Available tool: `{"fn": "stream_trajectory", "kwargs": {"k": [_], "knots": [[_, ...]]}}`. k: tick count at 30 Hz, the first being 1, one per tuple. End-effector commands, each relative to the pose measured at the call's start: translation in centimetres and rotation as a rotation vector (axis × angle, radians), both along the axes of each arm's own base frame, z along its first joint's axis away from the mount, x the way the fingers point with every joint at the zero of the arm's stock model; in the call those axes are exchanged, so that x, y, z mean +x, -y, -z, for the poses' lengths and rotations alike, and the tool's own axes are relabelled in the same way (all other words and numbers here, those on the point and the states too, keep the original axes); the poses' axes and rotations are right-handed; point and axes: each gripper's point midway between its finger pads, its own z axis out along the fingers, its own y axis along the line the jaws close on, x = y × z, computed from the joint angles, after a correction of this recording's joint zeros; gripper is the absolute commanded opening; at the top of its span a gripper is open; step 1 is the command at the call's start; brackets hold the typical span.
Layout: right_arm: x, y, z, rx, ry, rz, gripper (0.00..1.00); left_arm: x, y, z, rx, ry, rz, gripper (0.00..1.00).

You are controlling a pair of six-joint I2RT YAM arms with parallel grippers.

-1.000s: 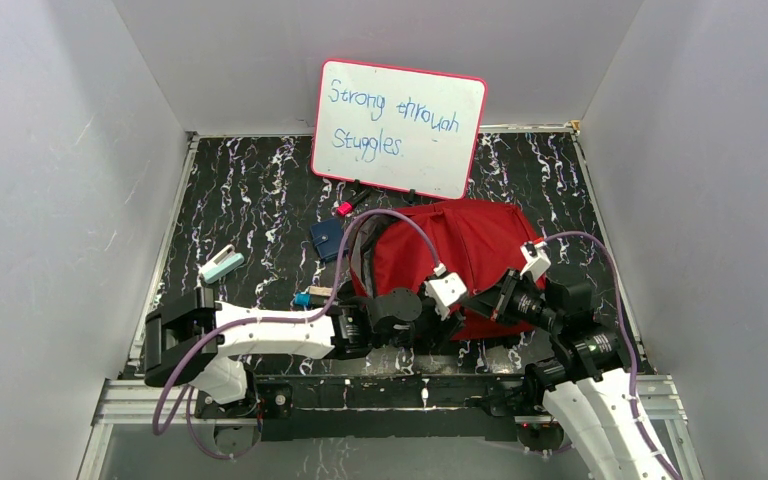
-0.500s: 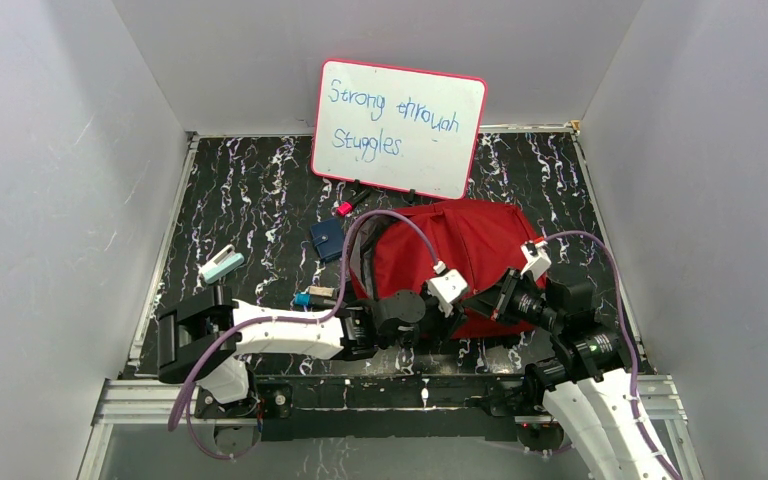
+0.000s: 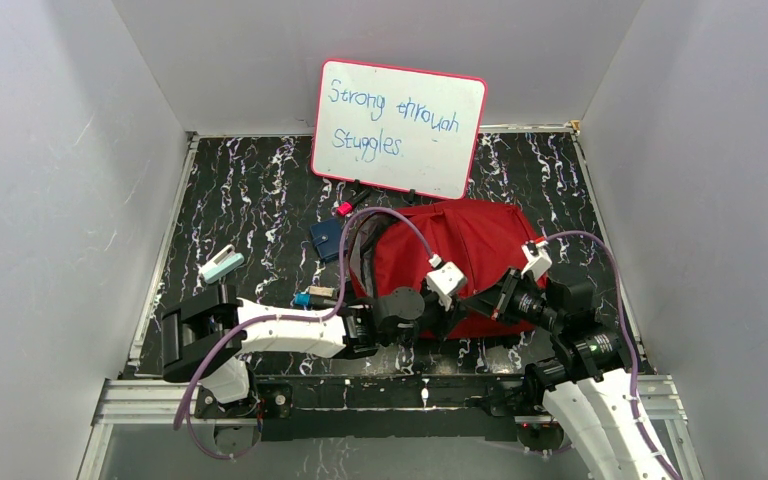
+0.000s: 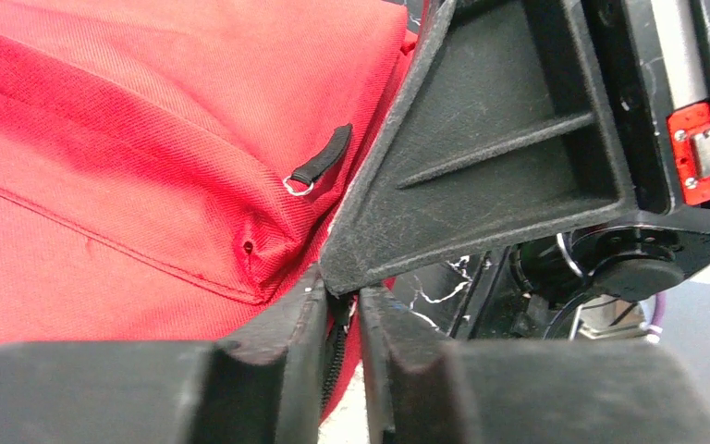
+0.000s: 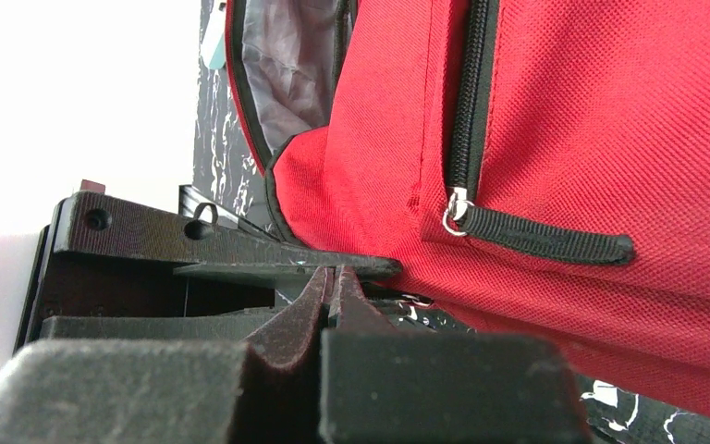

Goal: Pack the student bag
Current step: Zip the student bag at the center of the board.

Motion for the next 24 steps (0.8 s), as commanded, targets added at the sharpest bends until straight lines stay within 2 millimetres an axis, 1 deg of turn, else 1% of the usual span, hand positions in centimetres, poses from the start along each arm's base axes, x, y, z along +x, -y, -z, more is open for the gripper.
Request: {"fn": "stream_trajectory", "kwargs": {"k": [1,2,3,7,9,10,12,13,14,16,19,20,22,24], "knots": [[0.5,-0.3,-3.0,0.038,0.095,-0.010,0.00,0.4,1.0,-2.3,-0.093,-0.015,-0.012,0.10],[0.5,-0.3,-3.0,0.038,0.094,-0.008,0.00,0.5,1.0,-2.2,-0.092,-0.019,-0.013,0.04],[0.5,-0.3,-3.0,0.037,0.095,-0.008,0.00,0.5,0.9,-2.0,-0.090,-0.022,-0.014,0.00],[0.8,0.1,-3.1,0.018,0.105,0.021,0.00,0.5,0.7,-1.8,-0.085,-0.025,-0.020,0.00],[1.3,0.9,-3.5,-0.014,0.124,0.065,0.01,0.5,0.6,-1.7,-0.079,-0.027,-0.023,0.00],[1.5,1.3,-3.7,-0.034,0.135,0.091,0.08,0.6,0.5,-1.6,-0.075,-0.029,-0.025,0.00],[2.2,2.4,-4.1,-0.086,0.158,0.147,0.29,0.6,0.2,-1.4,-0.064,-0.031,-0.030,0.00],[2.5,3.0,-4.3,-0.113,0.165,0.176,0.36,0.7,0.1,-1.4,-0.061,-0.032,-0.034,0.00],[2.8,3.7,-4.2,-0.145,0.167,0.208,0.41,0.7,0.0,-1.3,-0.054,-0.033,-0.038,0.00],[3.3,4.9,-4.3,-0.200,0.167,0.268,0.46,0.8,-0.3,-1.1,-0.039,-0.036,-0.047,0.00],[3.8,6.5,-3.9,-0.275,0.138,0.340,0.47,0.8,-0.6,-0.8,-0.008,-0.035,-0.047,0.00],[4.0,7.4,-3.5,-0.315,0.115,0.382,0.47,0.8,-0.7,-0.8,0.001,-0.034,-0.046,0.00],[3.7,9.2,-2.3,-0.382,0.028,0.469,0.49,0.7,-1.0,-0.9,0.008,-0.030,-0.040,0.00],[2.9,10.3,-1.2,-0.416,-0.052,0.529,0.50,0.6,-1.2,-0.9,0.016,-0.024,-0.035,0.00]]}}
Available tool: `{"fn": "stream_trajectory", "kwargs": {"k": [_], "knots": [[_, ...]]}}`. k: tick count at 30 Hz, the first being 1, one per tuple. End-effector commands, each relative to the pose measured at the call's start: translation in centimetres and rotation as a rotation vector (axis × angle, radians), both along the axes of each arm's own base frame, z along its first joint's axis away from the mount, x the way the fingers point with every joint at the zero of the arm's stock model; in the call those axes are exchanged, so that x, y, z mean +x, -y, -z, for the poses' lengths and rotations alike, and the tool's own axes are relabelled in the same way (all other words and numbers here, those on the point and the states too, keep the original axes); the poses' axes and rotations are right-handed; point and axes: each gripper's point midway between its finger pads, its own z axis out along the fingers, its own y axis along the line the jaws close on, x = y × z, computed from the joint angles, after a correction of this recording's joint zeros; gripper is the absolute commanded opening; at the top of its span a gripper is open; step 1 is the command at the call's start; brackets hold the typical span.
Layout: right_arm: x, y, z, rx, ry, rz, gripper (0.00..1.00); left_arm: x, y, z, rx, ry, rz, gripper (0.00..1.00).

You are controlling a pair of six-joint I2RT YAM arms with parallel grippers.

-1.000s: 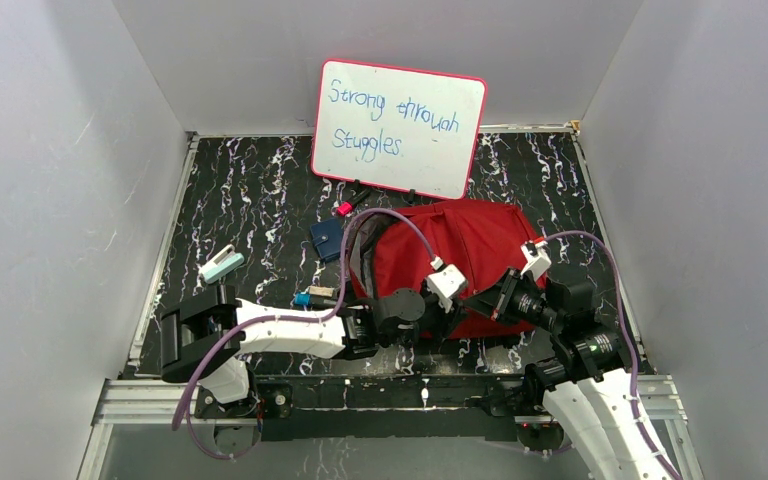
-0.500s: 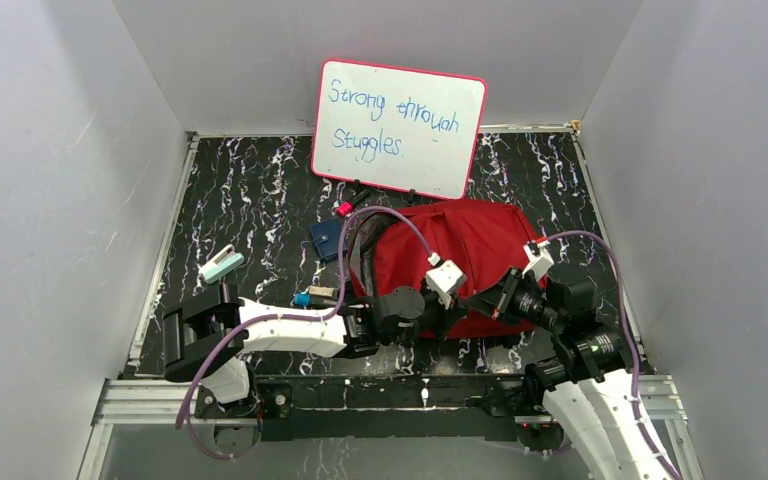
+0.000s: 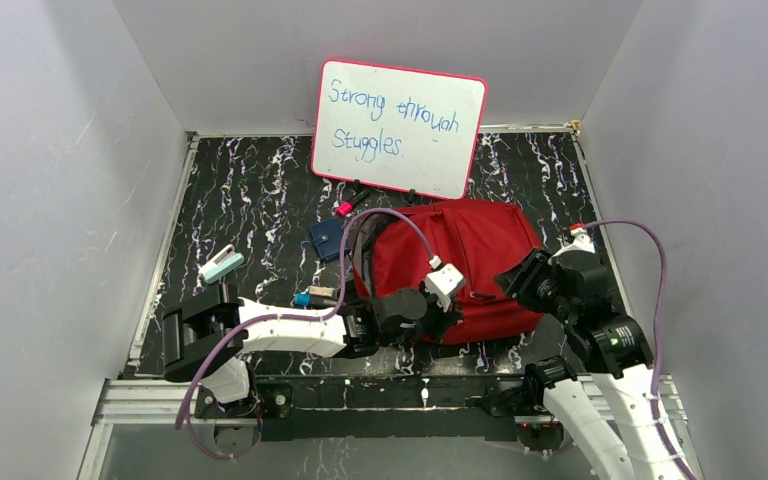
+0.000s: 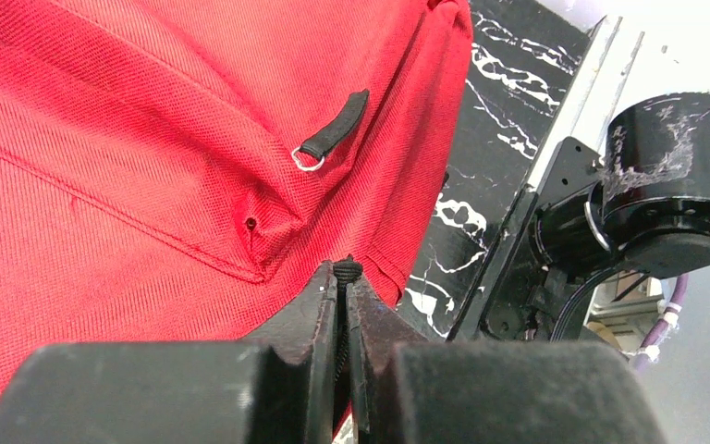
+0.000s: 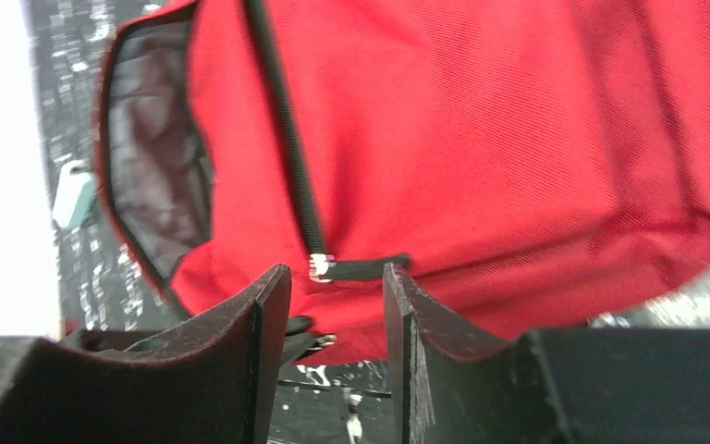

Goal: Pack the student bag
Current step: Zip the student bag at the center of the board.

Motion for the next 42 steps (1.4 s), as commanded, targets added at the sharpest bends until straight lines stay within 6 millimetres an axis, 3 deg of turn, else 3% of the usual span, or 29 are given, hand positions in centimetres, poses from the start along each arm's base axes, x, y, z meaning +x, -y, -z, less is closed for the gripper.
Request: {"fn": "stream_trajectory", "kwargs": {"k": [1,6,11,19,28,35,42], "knots": [[-0.9,4.1,1.8,-0.109,-0.125,0.223,0.51,0.8,-0.7,-2.9,-0.031,0.038,-0.026,0.00],[-2.6,4.2,4.0,-0.070,-0.249,0.281,0.54,0.9,-1.0,-3.0,-0.015,0.051,-0.026,0.00],[-4.1,2.9,5.8,-0.012,-0.334,0.242,0.54,0.8,-0.7,-3.2,-0.007,0.059,-0.011,0.00],[-3.4,0.2,8.0,0.126,-0.367,0.189,0.53,0.4,0.0,-3.2,-0.007,0.056,0.028,0.00],[-1.6,-0.3,6.5,0.211,-0.268,0.224,0.52,-0.1,0.1,-3.0,-0.002,0.052,0.060,0.00],[-2.0,-0.1,7.0,0.205,-0.282,0.226,0.51,-0.1,0.4,-2.8,0.002,0.053,0.065,0.00],[-1.7,0.4,8.7,0.176,-0.304,0.262,0.49,-0.2,0.3,-2.8,0.004,0.056,0.071,0.00]]}}
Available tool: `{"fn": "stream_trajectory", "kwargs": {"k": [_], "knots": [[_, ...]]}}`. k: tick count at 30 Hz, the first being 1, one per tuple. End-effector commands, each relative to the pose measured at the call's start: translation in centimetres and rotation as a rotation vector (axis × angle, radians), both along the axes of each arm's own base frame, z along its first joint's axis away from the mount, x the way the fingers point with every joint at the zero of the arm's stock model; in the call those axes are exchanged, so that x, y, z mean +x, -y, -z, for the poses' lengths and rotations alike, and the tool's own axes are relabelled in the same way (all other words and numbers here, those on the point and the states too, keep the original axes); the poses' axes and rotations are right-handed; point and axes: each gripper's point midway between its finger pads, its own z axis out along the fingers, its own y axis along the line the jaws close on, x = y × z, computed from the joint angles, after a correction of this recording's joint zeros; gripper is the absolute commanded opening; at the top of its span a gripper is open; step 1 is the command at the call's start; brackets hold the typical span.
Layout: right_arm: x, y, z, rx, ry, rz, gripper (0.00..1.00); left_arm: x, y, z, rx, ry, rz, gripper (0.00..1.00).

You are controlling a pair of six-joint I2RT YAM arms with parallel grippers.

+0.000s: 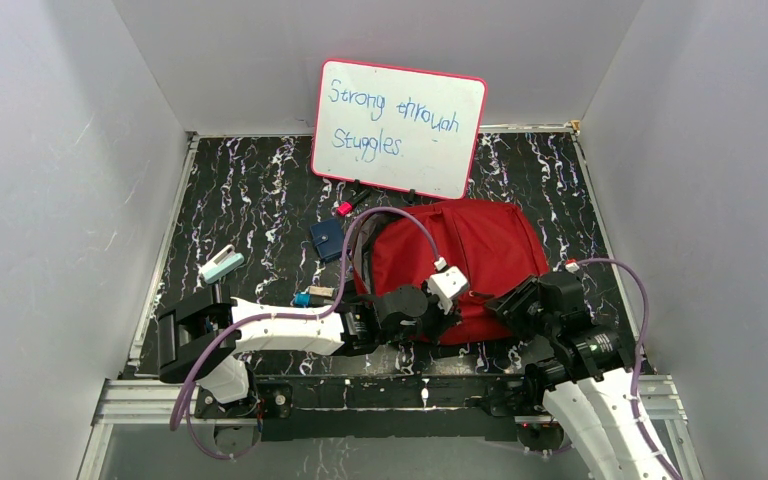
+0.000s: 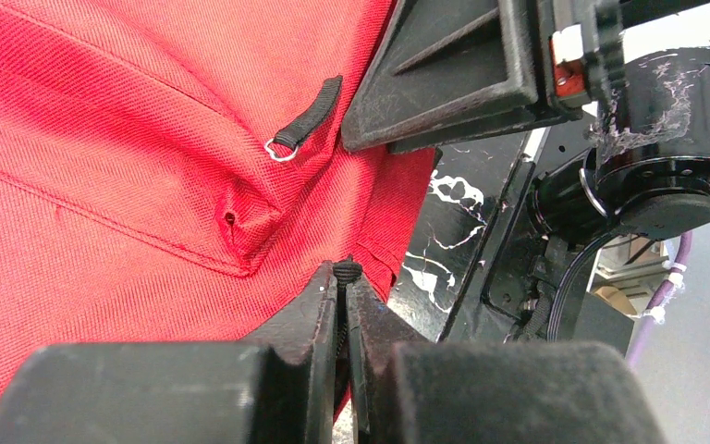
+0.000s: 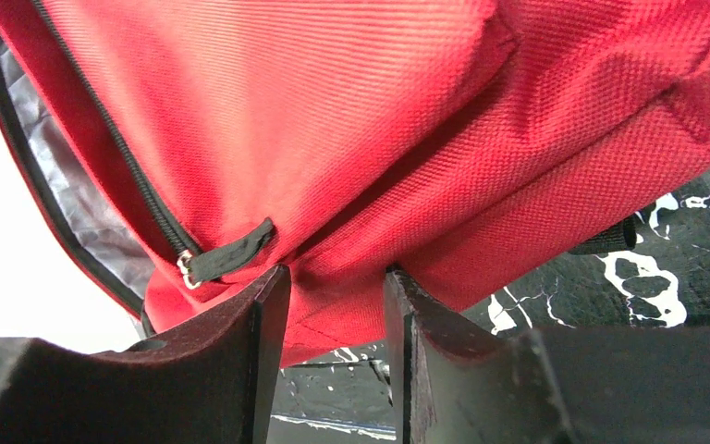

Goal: Pack the student bag
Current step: Zip the student bag at the center of the board.

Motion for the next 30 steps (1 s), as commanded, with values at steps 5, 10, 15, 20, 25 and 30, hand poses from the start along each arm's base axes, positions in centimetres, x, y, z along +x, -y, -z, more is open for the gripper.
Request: {"fn": "stream_trajectory", "kwargs": {"k": [5,10,15,20,25,30], "knots": [[1.0,1.0,1.5,-0.044,-0.007,0.062,0.25,0.8,0.0,-2.5,-0.050,0.039,-0.024,0.00],[1.0,1.9,1.5,-0.071,0.000,0.104,0.00,1.4,-1.2,-2.5,-0.039,0.057,-0.072,0.00],[0.7,2.6,1.5,-0.094,0.004,0.133,0.00,2.4,-2.9,-2.6,-0.005,0.090,-0.135,0.00],[0.6,2.8,1.6,-0.098,0.004,0.137,0.00,3.3,-5.0,-2.8,0.024,0.120,-0.211,0.00],[0.6,2.9,1.7,-0.103,0.007,0.141,0.00,4.1,-7.5,-3.1,0.049,0.145,-0.288,0.00],[0.7,3.0,1.8,-0.109,0.008,0.141,0.00,4.9,-10.2,-3.1,0.088,0.180,-0.357,0.00]]}}
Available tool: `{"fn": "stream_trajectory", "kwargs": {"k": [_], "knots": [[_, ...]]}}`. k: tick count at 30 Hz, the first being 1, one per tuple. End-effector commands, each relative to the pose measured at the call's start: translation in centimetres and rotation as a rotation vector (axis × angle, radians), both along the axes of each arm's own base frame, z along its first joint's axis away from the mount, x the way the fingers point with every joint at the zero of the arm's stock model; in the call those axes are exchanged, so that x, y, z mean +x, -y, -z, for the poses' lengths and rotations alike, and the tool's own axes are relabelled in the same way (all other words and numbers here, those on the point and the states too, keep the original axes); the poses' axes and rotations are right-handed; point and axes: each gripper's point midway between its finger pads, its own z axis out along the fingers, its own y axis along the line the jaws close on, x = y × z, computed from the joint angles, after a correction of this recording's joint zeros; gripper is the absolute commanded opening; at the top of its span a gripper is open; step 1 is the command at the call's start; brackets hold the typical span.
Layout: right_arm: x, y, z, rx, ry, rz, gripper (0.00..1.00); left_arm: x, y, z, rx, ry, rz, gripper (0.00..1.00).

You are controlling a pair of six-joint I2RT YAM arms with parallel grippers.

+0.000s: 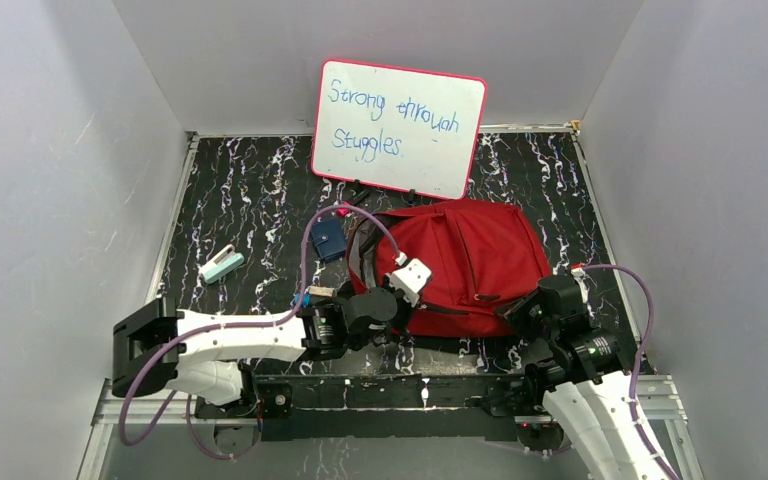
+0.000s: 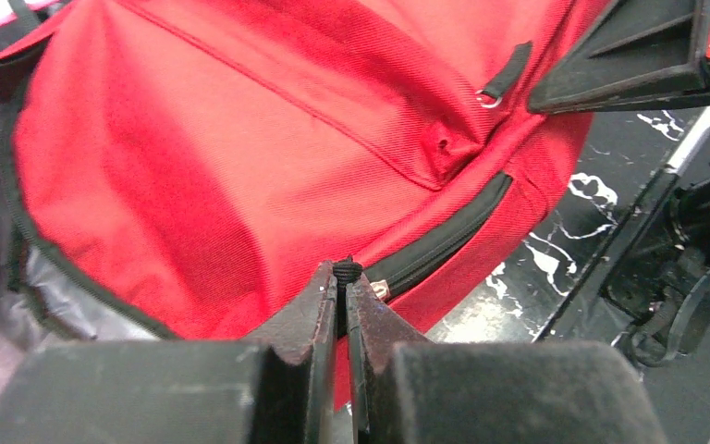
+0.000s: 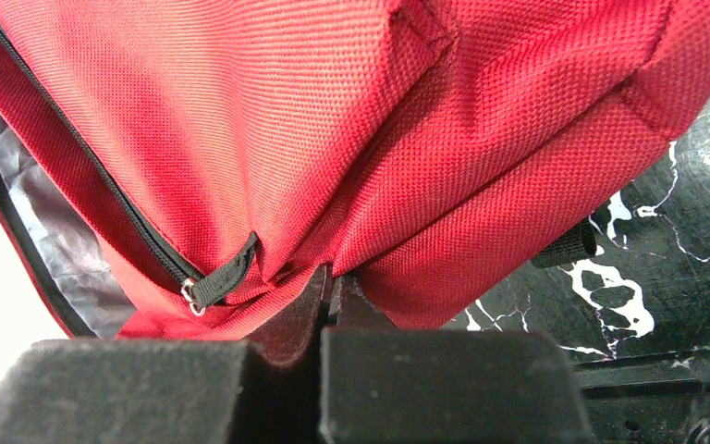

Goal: Pack the student bag
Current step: Zip the student bag at the center of the board.

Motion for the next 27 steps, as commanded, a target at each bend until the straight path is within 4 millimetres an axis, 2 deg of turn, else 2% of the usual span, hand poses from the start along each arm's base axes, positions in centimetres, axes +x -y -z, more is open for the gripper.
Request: {"fn": "stream_trajectory", "kwargs": {"k": [1,11,17,27], "knots": [[0.4,1.4,0.2,-0.061,0.016,0.050,0.00,2.3,-3.8,-1.5,0.029,0.078,-0.148,0.00],[0.4,1.6,0.2,-0.071,0.020,0.050,0.00,6.3,-9.3,-2.6,0.053,0.097,-0.271,0.00],[0.4,1.7,0.2,-0.078,0.021,0.056,0.00,7.9,-11.5,-3.3,0.085,0.126,-0.321,0.00],[0.4,2.2,-0.4,-0.105,0.035,0.054,0.00,11.3,-15.0,-2.9,0.154,0.119,-0.431,0.00]]}}
